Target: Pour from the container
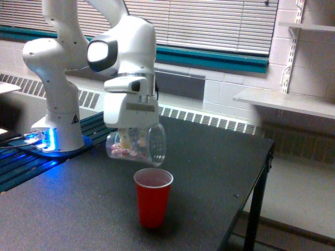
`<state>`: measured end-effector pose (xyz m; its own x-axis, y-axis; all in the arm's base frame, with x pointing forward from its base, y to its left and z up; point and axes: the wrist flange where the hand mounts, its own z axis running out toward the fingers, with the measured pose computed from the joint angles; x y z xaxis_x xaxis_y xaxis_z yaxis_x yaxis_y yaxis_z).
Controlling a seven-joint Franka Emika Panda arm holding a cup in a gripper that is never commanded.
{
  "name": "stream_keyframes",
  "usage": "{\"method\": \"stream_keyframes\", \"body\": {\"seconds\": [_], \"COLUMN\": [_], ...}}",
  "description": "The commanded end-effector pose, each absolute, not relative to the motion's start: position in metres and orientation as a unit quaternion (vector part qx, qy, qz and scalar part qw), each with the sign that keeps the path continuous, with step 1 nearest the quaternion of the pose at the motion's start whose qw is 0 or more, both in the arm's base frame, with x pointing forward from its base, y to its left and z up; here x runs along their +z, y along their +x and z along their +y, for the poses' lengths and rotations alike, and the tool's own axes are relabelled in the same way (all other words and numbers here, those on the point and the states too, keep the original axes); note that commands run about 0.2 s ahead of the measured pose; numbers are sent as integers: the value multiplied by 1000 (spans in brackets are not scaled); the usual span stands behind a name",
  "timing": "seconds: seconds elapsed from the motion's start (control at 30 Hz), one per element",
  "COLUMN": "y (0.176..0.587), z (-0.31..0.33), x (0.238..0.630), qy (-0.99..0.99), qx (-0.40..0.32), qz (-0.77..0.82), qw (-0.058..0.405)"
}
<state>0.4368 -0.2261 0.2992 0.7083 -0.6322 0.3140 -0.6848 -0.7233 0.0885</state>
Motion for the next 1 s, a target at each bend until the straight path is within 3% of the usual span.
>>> {"method": "stream_keyframes", "body": {"seconds": [0.03, 1.0], "y": [432, 439], "z": [-225, -207], "x": [293, 273], "qy": [919, 936], "qx": [129, 79], "qz": [-356, -302], "qw": [108, 165]}}
